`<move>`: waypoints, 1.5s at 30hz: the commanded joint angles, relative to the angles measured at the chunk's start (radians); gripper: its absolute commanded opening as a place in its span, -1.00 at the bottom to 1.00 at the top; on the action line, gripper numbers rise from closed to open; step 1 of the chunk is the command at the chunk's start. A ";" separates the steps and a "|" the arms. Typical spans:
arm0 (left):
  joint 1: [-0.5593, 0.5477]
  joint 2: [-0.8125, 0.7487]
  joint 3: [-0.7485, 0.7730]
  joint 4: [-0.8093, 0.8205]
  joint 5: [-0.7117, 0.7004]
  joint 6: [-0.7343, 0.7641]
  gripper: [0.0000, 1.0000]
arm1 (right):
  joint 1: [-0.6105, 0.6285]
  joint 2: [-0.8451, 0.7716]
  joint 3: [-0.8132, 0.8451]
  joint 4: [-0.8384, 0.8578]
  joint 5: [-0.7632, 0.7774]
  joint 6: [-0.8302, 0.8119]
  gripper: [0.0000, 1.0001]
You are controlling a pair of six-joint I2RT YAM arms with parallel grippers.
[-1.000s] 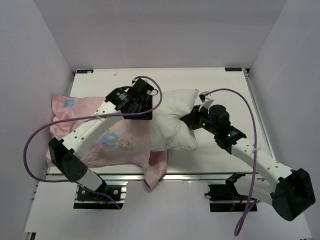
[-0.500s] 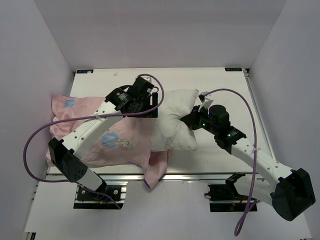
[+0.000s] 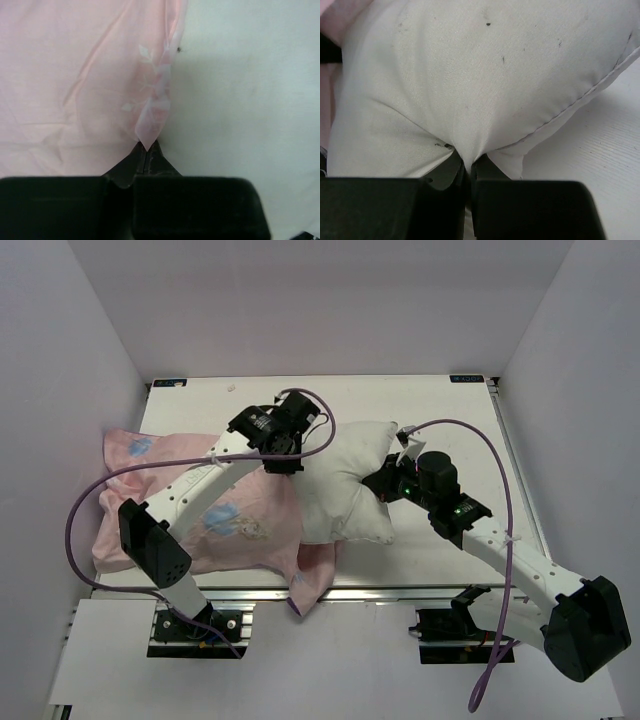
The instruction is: Put the pillow into the pillowcase
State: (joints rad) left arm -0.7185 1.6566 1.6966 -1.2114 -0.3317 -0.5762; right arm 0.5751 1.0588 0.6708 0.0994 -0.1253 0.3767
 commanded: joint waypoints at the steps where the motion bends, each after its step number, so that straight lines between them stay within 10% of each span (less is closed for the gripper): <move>1: -0.001 -0.044 0.096 -0.001 -0.027 0.015 -1.00 | 0.000 -0.028 0.006 0.086 -0.007 -0.035 -1.00; 6: -0.002 -0.077 0.159 0.165 0.229 0.139 -1.00 | 0.002 -0.004 -0.084 0.337 -0.213 0.005 -1.00; 10: -0.009 -0.061 0.251 0.277 0.503 0.174 -1.00 | 0.020 0.076 -0.206 0.981 -0.332 0.131 -1.00; 17: -0.159 0.156 0.645 0.170 0.615 0.216 -1.00 | 0.026 0.138 -0.237 1.405 -0.323 0.148 -1.00; 24: -0.197 0.141 0.629 0.317 0.711 0.187 -1.00 | 0.048 0.018 -0.297 1.410 -0.342 0.053 -1.00; 33: -0.298 0.172 0.601 0.331 0.703 0.196 -1.00 | 0.117 0.450 -0.183 1.269 -0.148 0.021 -1.00; 41: -0.303 0.097 0.430 0.358 0.632 0.184 -1.00 | 0.120 0.452 -0.056 0.821 0.089 0.002 -1.00; 45: -0.303 0.075 0.354 0.299 0.469 0.177 -1.00 | 0.121 0.417 -0.092 0.856 0.056 0.024 -1.00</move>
State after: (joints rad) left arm -0.9325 1.8420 2.0716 -1.0008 0.0589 -0.3435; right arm 0.6865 1.4944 0.5434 1.0172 -0.1204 0.4217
